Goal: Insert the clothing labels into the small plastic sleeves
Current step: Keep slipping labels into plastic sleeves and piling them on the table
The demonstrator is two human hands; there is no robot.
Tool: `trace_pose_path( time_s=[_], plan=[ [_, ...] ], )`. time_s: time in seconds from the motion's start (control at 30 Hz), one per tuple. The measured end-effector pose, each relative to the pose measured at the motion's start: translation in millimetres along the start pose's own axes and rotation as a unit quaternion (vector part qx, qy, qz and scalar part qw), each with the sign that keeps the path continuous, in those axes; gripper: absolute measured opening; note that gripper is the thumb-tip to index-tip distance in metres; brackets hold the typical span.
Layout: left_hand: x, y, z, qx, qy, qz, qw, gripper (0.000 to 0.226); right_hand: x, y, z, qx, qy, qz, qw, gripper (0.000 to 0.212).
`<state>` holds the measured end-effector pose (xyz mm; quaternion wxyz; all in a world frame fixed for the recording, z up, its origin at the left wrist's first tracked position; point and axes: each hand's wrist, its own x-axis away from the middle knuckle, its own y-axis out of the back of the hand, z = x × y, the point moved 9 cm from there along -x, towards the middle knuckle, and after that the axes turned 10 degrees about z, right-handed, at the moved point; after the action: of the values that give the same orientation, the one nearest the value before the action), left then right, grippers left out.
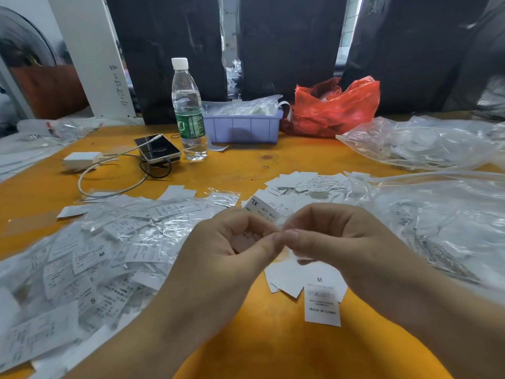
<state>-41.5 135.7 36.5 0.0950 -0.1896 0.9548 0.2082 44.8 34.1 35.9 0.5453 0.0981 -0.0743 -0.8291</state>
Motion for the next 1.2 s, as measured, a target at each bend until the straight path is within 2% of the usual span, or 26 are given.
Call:
trace_pose_path(
  time_s=[0.2,0.33,0.5,0.63,0.93,1.2],
  plan=[
    [1,4,1,0.01,-0.004,-0.024,1.0,0.02,2,20,6,-0.047,0.06,-0.071,0.995,0.02],
    [0,15,1,0.025,-0.011,-0.048,0.998,0.012,-1,18,4,-0.039,0.037,-0.035,0.998,0.012],
    [0,21,0,0.053,-0.015,-0.057,0.997,0.019,-1,8,4,0.001,0.02,0.019,1.0,0.021],
    [1,15,-5,0.076,-0.021,-0.036,0.996,0.03,-1,7,4,-0.001,0.022,0.028,0.999,0.021],
    [1,3,-6,0.082,-0.009,0.031,0.996,0.038,-1,0,7,-0.037,0.032,0.067,0.997,0.014],
    [3,7,-6,0.067,0.004,0.017,0.998,0.043,-1,-2,9,-0.055,0.047,0.083,0.994,0.014]
  ],
)
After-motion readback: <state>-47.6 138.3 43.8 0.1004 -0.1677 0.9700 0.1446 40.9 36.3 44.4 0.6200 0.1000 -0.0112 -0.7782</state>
